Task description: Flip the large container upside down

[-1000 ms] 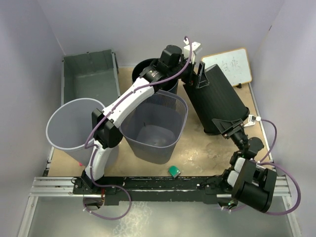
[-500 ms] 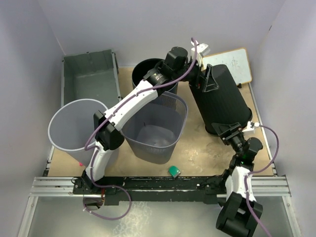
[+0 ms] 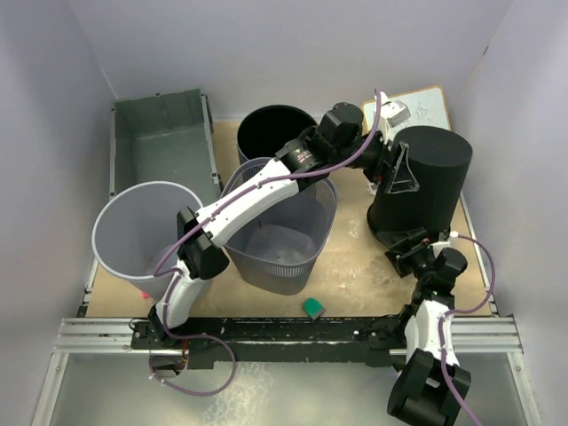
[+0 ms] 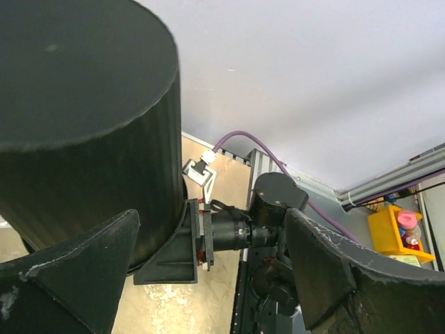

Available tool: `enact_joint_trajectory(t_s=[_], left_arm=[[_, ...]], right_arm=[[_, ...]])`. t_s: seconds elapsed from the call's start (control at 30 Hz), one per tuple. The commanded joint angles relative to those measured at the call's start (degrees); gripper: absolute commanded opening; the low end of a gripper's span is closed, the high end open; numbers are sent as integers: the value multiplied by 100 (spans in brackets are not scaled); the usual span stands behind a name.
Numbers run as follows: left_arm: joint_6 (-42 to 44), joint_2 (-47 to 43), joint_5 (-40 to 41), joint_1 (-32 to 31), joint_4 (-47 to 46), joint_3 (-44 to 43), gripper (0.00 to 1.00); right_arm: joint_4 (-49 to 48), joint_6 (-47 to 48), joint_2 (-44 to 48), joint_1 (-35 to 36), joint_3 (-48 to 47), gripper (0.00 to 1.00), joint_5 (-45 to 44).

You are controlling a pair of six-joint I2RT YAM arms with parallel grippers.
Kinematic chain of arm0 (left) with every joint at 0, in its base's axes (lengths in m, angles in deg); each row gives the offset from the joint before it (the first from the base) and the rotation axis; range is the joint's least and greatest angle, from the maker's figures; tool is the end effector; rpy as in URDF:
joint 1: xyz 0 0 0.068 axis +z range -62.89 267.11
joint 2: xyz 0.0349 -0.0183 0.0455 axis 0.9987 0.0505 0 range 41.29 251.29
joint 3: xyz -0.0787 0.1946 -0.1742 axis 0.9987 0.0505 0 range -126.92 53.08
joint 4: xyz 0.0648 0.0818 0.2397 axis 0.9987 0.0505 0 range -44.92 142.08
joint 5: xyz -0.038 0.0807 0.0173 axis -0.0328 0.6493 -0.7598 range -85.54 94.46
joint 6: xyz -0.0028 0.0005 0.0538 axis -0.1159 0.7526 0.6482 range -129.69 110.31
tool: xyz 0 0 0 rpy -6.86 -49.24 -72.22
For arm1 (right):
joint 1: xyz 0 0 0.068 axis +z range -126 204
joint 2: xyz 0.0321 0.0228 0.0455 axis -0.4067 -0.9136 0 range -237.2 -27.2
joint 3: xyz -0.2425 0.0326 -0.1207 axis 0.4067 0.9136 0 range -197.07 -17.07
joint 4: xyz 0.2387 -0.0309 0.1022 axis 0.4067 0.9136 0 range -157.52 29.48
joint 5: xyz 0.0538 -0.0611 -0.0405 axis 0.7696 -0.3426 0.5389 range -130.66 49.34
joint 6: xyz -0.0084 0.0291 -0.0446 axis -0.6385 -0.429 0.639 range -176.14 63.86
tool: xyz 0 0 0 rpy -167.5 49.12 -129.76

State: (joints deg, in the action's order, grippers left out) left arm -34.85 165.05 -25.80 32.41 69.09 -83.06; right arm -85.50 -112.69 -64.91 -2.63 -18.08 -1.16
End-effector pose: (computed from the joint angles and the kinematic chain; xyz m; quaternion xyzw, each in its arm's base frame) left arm 0.2719 -0.4148 0.4230 0.3502 0.6815 -0.5466 0.3378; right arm 0.1350 -0.0424 0.1441 0.3605 0.7028 0.4069 0.4589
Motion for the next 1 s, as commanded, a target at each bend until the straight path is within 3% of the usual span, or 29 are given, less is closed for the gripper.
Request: enact_joint_trajectory(t_s=[0.0,0.13,0.23,0.37,0.57,0.7,0.97], left_arm=[[-112,-132,13,-46,-261,-89,82],[-114,-207,141,-121,-214,-75,82],[-144,-289,272,-178,-213,-58,82],[-284,-446,515,-189,-178,-28,82],[-473,-1087,1120,-190,14,352,82],[-589,-1897,1754,-199,1,1181,81],[-846,-3533,3231,-208,439,3013,81]], right_arm=[[1521,678,359,27,-174,100,-241],[3518,1293,396,27,-967,100,-1249],[4592,940,125,27,-1293,100,-1594],[5328,1180,-51,27,-1667,100,-1705],[6472,1554,500,27,-2258,100,-1822],[6640,1978,459,60,-2662,100,-1326],[5859,2136,683,316,-3052,96,-119]])
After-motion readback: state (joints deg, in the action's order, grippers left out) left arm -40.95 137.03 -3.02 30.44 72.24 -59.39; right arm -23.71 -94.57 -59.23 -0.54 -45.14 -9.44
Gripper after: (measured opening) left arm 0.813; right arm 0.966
